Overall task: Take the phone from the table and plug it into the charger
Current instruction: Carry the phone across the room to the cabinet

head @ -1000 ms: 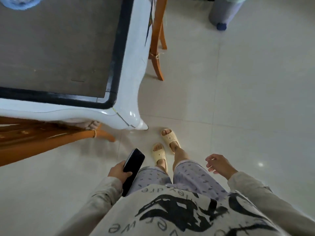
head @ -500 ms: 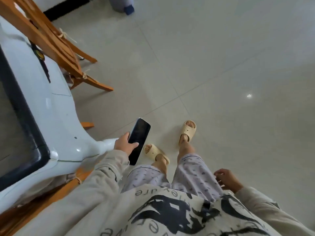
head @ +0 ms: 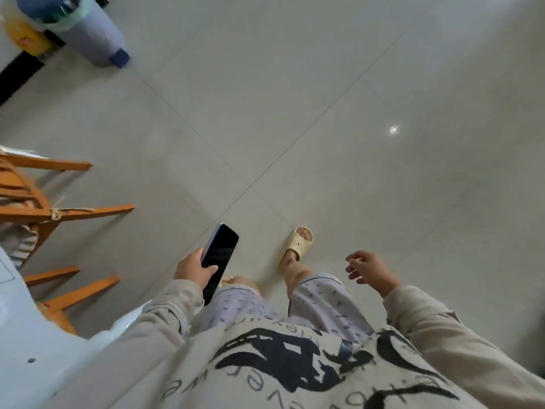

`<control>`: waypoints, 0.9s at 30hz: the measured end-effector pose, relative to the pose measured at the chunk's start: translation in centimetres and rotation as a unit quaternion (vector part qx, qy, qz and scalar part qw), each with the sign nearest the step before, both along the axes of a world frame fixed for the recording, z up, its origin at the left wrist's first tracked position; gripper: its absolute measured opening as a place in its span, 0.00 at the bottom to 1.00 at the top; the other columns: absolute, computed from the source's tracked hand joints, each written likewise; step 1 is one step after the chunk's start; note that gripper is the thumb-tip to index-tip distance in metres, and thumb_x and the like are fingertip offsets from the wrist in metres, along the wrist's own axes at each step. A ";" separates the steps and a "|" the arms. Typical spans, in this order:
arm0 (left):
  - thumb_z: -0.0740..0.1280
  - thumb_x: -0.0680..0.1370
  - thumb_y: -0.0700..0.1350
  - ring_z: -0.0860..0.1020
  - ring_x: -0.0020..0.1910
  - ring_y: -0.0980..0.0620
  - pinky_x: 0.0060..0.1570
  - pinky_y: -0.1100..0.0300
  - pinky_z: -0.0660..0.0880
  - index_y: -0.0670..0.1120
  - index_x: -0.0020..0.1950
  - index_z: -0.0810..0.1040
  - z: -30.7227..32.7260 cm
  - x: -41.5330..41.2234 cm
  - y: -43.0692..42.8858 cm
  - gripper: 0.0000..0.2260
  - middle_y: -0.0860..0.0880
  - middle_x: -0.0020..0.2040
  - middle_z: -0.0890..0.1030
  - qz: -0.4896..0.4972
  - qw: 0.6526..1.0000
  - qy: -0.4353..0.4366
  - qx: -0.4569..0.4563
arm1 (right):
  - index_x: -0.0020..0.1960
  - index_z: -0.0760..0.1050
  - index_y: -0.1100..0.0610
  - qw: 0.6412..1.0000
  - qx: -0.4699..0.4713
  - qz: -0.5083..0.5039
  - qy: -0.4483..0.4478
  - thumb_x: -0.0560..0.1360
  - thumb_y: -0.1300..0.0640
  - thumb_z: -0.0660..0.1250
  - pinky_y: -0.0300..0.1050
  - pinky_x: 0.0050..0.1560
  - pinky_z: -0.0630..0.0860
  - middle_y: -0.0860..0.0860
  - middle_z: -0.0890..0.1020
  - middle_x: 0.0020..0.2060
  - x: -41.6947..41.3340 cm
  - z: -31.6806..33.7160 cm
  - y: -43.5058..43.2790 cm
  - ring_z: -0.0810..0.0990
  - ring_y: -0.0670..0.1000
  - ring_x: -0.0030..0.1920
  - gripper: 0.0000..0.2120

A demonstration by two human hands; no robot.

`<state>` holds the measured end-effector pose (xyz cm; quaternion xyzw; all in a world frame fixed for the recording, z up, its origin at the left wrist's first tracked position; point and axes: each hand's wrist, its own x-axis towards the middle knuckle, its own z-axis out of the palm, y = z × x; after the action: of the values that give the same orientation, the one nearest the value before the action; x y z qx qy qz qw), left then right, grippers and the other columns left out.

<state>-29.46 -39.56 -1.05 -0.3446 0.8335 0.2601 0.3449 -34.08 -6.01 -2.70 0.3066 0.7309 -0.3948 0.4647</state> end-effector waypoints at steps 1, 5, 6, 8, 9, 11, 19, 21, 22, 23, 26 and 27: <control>0.68 0.72 0.40 0.79 0.50 0.40 0.42 0.59 0.68 0.38 0.50 0.76 -0.1 -1.1 0.5 0.09 0.37 0.50 0.82 -0.004 1.000 0.001 -0.004 | 0.48 0.71 0.61 1.000 -0.002 -0.004 0.012 0.77 0.68 0.55 0.40 0.30 0.66 0.52 0.74 0.30 -1.9 0.2 0.6 0.73 0.49 0.28 0.07; 0.68 0.72 0.38 0.78 0.50 0.38 0.43 0.57 0.68 0.40 0.44 0.73 0.0 -5.5 2.0 0.05 0.35 0.50 0.82 -0.019 1.000 0.003 -0.020 | 0.53 0.73 0.63 0.999 0.003 -0.003 0.040 0.77 0.68 0.55 0.34 0.25 0.67 0.51 0.74 0.30 -8.4 1.3 3.1 0.74 0.38 0.17 0.10; 0.68 0.72 0.38 0.78 0.50 0.38 0.43 0.57 0.68 0.40 0.44 0.73 0.0 -6.6 2.2 0.05 0.35 0.50 0.81 -0.022 1.000 0.001 -0.021 | 0.55 0.73 0.66 0.999 0.006 -0.008 0.046 0.77 0.68 0.55 0.32 0.23 0.66 0.51 0.74 0.30 -9.8 1.4 3.7 0.73 0.37 0.15 0.11; 0.68 0.72 0.38 0.78 0.50 0.37 0.44 0.57 0.68 0.37 0.47 0.75 -0.1 -9.0 2.6 0.07 0.35 0.51 0.81 -0.026 0.999 -0.004 -0.023 | 0.57 0.73 0.69 0.998 0.012 -0.023 0.060 0.77 0.68 0.55 0.32 0.23 0.67 0.51 0.74 0.30 -12.3 1.7 4.7 0.73 0.37 0.15 0.13; 0.68 0.72 0.38 0.78 0.51 0.37 0.44 0.56 0.68 0.35 0.49 0.75 -0.3 -10.3 2.8 0.09 0.34 0.51 0.81 -0.028 0.999 -0.004 -0.023 | 0.58 0.72 0.69 0.997 0.014 -0.032 0.065 0.77 0.68 0.55 0.35 0.26 0.67 0.51 0.74 0.30 -13.4 1.7 5.1 0.73 0.37 0.16 0.13; 0.68 0.72 0.38 0.78 0.51 0.37 0.47 0.53 0.71 0.35 0.51 0.76 -0.5 -13.3 3.4 0.10 0.34 0.51 0.81 -0.033 0.999 -0.002 -0.020 | 0.58 0.72 0.70 0.996 0.015 -0.051 0.068 0.77 0.68 0.55 0.37 0.28 0.67 0.50 0.74 0.30 -15.3 1.8 5.8 0.74 0.38 0.18 0.13; 0.68 0.72 0.38 0.78 0.52 0.39 0.46 0.58 0.68 0.36 0.51 0.76 -1.1 -28.9 6.7 0.10 0.36 0.51 0.81 -0.062 0.998 0.017 0.015 | 0.57 0.72 0.71 0.991 0.035 -0.127 0.010 0.77 0.68 0.54 0.40 0.30 0.66 0.53 0.74 0.31 -21.5 1.5 8.0 0.73 0.49 0.29 0.13; 0.69 0.71 0.39 0.78 0.53 0.40 0.46 0.58 0.69 0.36 0.52 0.76 -0.8 -33.4 7.8 0.11 0.36 0.52 0.81 -0.080 0.996 0.020 0.022 | 0.57 0.72 0.71 0.988 0.040 -0.150 -0.013 0.77 0.68 0.55 0.40 0.31 0.67 0.53 0.75 0.31 -22.9 1.8 8.4 0.72 0.50 0.30 0.13; 0.69 0.71 0.39 0.78 0.53 0.40 0.47 0.57 0.70 0.36 0.52 0.76 -0.7 -35.7 8.4 0.12 0.36 0.53 0.81 -0.093 0.995 0.022 0.025 | 0.57 0.72 0.71 0.985 0.042 -0.164 -0.022 0.77 0.67 0.55 0.41 0.31 0.67 0.53 0.75 0.31 -23.6 2.0 8.6 0.72 0.50 0.30 0.12; 0.69 0.72 0.40 0.78 0.54 0.40 0.47 0.58 0.69 0.36 0.53 0.76 -0.5 -38.1 9.1 0.12 0.36 0.53 0.81 -0.106 0.994 0.025 0.028 | 0.57 0.72 0.71 0.982 0.046 -0.179 -0.029 0.77 0.67 0.55 0.41 0.31 0.67 0.54 0.75 0.31 -24.3 2.0 8.7 0.72 0.50 0.30 0.12; 0.69 0.71 0.39 0.78 0.54 0.40 0.47 0.59 0.69 0.37 0.54 0.76 0.3 -44.7 11.2 0.13 0.37 0.54 0.81 -0.139 0.988 0.049 0.048 | 0.57 0.72 0.72 0.976 0.055 -0.203 -0.047 0.77 0.68 0.55 0.41 0.31 0.66 0.54 0.74 0.31 -26.4 2.2 9.3 0.72 0.50 0.29 0.13; 0.69 0.71 0.39 0.78 0.54 0.40 0.49 0.58 0.70 0.37 0.55 0.76 0.6 -46.8 11.9 0.13 0.37 0.54 0.81 -0.149 0.986 0.057 0.054 | 0.57 0.72 0.72 0.974 0.056 -0.211 -0.053 0.77 0.68 0.55 0.41 0.31 0.66 0.54 0.74 0.30 -27.1 2.4 9.5 0.72 0.50 0.30 0.13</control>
<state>-76.25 -27.68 -0.44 -0.1821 0.8787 0.2697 0.3493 -61.20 3.49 -0.30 0.5001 0.6448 -0.4258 0.3910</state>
